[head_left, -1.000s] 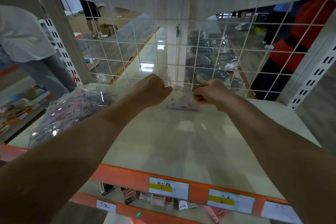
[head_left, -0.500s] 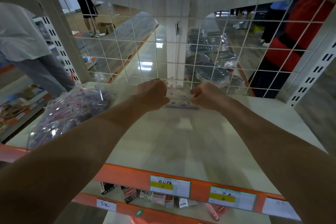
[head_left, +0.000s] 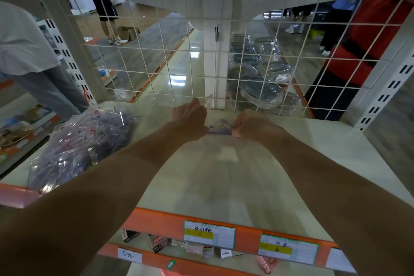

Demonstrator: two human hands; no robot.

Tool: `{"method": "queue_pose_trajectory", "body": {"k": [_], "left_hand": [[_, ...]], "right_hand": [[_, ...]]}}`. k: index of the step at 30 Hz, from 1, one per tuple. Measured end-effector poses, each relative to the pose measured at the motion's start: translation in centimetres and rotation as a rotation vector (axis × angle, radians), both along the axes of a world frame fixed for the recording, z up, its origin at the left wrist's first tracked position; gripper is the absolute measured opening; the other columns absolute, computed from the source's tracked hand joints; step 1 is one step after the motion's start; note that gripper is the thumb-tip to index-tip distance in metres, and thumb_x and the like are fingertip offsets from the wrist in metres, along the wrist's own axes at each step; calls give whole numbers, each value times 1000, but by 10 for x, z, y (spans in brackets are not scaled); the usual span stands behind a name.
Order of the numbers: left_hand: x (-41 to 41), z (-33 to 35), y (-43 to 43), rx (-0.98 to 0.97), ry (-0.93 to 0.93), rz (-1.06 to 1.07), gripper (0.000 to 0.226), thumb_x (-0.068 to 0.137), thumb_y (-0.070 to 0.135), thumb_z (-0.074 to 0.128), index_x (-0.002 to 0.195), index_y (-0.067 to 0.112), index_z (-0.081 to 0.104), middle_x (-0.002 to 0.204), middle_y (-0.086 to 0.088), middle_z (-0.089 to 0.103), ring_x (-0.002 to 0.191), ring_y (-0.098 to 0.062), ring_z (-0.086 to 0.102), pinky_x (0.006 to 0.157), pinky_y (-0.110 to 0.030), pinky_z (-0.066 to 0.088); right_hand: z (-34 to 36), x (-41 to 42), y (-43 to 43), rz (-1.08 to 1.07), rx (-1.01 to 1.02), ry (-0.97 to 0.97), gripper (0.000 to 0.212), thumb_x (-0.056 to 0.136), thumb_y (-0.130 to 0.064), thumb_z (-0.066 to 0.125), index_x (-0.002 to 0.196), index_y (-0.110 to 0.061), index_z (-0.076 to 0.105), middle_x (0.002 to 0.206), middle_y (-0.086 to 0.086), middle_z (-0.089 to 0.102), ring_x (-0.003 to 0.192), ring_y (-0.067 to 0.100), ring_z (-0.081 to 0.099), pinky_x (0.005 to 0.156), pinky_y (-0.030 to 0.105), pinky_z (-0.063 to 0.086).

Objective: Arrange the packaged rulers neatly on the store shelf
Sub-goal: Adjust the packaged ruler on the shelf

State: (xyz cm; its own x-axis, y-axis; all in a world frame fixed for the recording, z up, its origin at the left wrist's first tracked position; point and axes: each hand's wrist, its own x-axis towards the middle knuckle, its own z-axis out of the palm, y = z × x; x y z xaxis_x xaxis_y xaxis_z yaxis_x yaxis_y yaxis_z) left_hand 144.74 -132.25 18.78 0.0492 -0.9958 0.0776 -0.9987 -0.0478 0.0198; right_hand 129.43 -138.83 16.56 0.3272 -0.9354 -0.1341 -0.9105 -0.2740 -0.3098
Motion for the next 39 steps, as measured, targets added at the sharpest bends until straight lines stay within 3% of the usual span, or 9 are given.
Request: {"method": "queue_pose_trajectory", "body": {"k": [8, 13, 18, 23, 26, 28, 30, 35, 39], "left_hand": [[-8, -10, -7, 1, -165, -92, 32, 92, 28, 57, 115, 7, 61, 122, -9, 47, 105, -26, 54, 73, -32, 37], [-9, -18, -9, 13, -149, -97, 27, 94, 15, 49, 117, 6, 60, 124, -10, 47, 109, -28, 54, 83, -35, 43], [-6, -17, -13, 1, -144, -99, 28, 94, 16, 48, 117, 7, 59, 120, -9, 48, 108, -28, 54, 81, -35, 43], [5, -9, -9, -118, -14, -73, 26, 94, 19, 49, 109, 4, 64, 111, -8, 54, 99, -24, 57, 71, -31, 39], [7, 6, 0, -198, 344, -26, 25, 91, 5, 47, 98, 9, 71, 98, -1, 61, 87, -18, 60, 70, -24, 46], [4, 16, 6, -111, 654, 10, 31, 87, -3, 45, 91, 13, 71, 83, 5, 61, 72, -10, 61, 61, -14, 48], [-2, 22, 10, -24, 832, 17, 33, 86, -8, 43, 81, 15, 66, 78, 4, 62, 66, -7, 63, 65, -21, 53], [-23, 24, 7, 60, 1065, 0, 25, 85, -11, 47, 81, 13, 55, 83, -9, 66, 66, -17, 65, 72, -37, 57], [-43, 31, -1, -114, 920, 18, 11, 86, 4, 56, 89, 15, 58, 78, -2, 63, 62, -9, 57, 57, -17, 50]], "right_hand": [[-6, 6, -5, 38, -43, 54, 31, 82, -28, 63, 108, -11, 68, 109, 11, 65, 102, 26, 60, 72, 23, 39], [-7, 9, -8, 59, -95, 93, 34, 87, -33, 59, 112, -11, 65, 115, 12, 64, 108, 28, 59, 84, 27, 45], [-2, 14, -12, 60, -61, 120, 33, 89, -27, 58, 115, -9, 65, 116, 13, 63, 108, 28, 58, 78, 25, 41], [5, 8, -7, 77, -46, 99, 52, 90, -40, 56, 132, -11, 53, 137, 14, 51, 125, 29, 48, 100, 31, 39], [22, -8, 0, 60, -36, -173, 51, 93, -33, 54, 140, -14, 45, 138, 12, 50, 124, 28, 49, 101, 36, 40], [31, -20, 2, -22, 69, -536, 40, 94, -25, 55, 132, -13, 52, 117, 10, 62, 103, 23, 60, 87, 36, 51], [38, -31, 4, -115, 268, -830, 29, 94, -18, 56, 121, -10, 60, 93, 4, 67, 81, 14, 63, 69, 27, 56], [47, -61, 12, -117, 373, -943, 14, 91, -10, 61, 103, -8, 67, 82, 4, 69, 65, 8, 62, 57, 17, 54], [54, -92, 19, -208, 148, -989, 6, 88, -10, 63, 90, -9, 69, 75, 3, 66, 65, 10, 60, 60, 19, 54]]}}
